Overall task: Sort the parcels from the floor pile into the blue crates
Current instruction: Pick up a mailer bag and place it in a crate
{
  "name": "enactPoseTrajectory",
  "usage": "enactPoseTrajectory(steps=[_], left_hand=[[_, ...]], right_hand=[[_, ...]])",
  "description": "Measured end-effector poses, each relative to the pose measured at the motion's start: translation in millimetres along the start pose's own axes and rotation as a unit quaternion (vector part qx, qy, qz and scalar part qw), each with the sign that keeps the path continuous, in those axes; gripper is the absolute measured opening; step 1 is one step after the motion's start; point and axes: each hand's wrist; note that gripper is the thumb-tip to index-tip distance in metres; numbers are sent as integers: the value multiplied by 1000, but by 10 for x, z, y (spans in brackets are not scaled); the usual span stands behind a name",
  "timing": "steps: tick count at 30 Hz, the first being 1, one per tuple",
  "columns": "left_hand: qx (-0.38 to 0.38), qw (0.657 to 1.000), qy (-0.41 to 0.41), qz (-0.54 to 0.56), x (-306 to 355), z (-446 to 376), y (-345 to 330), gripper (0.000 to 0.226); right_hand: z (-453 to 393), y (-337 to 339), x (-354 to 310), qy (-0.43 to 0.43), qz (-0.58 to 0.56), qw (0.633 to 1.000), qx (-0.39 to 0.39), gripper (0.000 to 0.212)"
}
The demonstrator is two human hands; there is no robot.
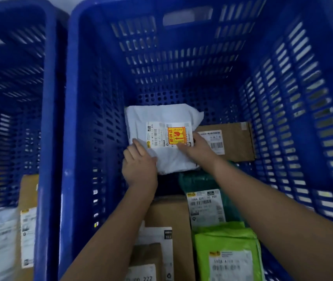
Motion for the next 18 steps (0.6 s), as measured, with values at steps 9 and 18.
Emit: enactPoseTrajectory(steps=[9,18], left_hand=[[-44,983,-79,-158,115,-292,-113,105],[-88,977,-64,-184,149,-390,-186,109]], right_hand=[[-94,14,78,29,272,961,-39,87],[-20,-69,45,65,358,931,-21,91]])
Point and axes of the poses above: each hand's wrist, its own z-axis away from the middle knuckle, its own y-axis out of the back of the hand, x = y × z, and after that the axes turned 8 degrees about x, right-handed
